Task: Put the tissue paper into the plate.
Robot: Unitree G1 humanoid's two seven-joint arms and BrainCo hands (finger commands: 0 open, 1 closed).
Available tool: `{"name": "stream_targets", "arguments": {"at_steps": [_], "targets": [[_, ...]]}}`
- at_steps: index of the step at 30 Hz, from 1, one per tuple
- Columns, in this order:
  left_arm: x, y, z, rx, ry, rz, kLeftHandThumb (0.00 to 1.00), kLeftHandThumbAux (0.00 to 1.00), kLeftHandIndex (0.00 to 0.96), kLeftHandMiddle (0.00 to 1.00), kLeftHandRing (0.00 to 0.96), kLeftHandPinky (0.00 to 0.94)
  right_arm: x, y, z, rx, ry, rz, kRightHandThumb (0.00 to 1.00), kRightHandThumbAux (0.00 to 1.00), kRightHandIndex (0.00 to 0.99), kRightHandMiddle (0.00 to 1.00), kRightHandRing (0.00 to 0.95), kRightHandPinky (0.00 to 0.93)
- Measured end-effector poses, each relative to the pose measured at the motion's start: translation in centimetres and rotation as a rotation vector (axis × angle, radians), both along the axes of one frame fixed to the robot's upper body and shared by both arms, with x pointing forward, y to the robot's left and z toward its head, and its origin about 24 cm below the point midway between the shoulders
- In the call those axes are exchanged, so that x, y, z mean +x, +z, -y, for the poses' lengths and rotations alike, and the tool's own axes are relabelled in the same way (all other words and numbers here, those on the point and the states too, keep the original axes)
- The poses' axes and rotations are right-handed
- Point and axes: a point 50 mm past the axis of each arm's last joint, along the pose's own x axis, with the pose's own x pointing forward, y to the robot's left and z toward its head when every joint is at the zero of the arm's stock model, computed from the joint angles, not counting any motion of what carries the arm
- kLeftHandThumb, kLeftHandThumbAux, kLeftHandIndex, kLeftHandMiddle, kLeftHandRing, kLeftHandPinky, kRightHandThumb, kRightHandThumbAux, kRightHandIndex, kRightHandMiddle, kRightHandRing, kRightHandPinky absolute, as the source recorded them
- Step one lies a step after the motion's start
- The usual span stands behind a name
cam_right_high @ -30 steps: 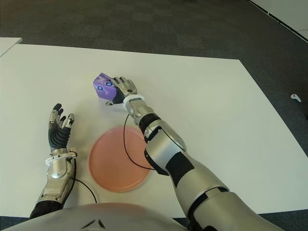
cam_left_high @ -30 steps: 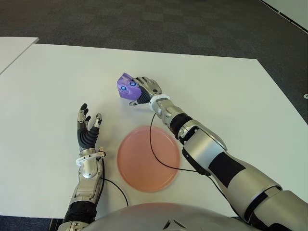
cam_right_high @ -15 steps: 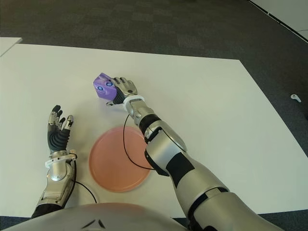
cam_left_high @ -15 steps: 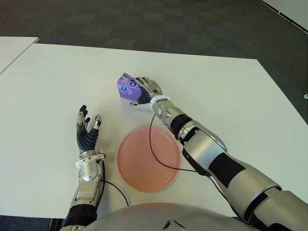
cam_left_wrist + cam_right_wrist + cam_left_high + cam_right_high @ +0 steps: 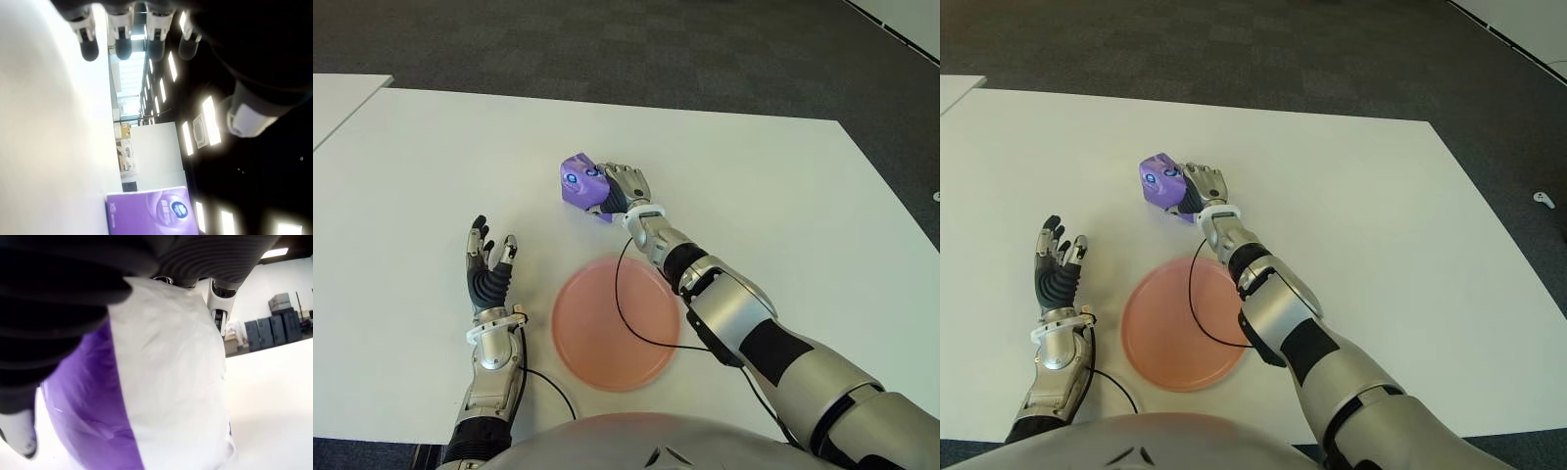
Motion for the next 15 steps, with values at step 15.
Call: {"name": "stream_targets", "arguments": {"at_steps": [15], "targets": [[-0.1,-0.1,0.0,-0.001,0.005,-0.009,0.000,0.552,0.000,0.000,0.000,0.000,-1.1,-0.8,0.1,-0.039,0.045,0.153,1.000,0.669,0.421,0.436,0.464,0.491]]}}
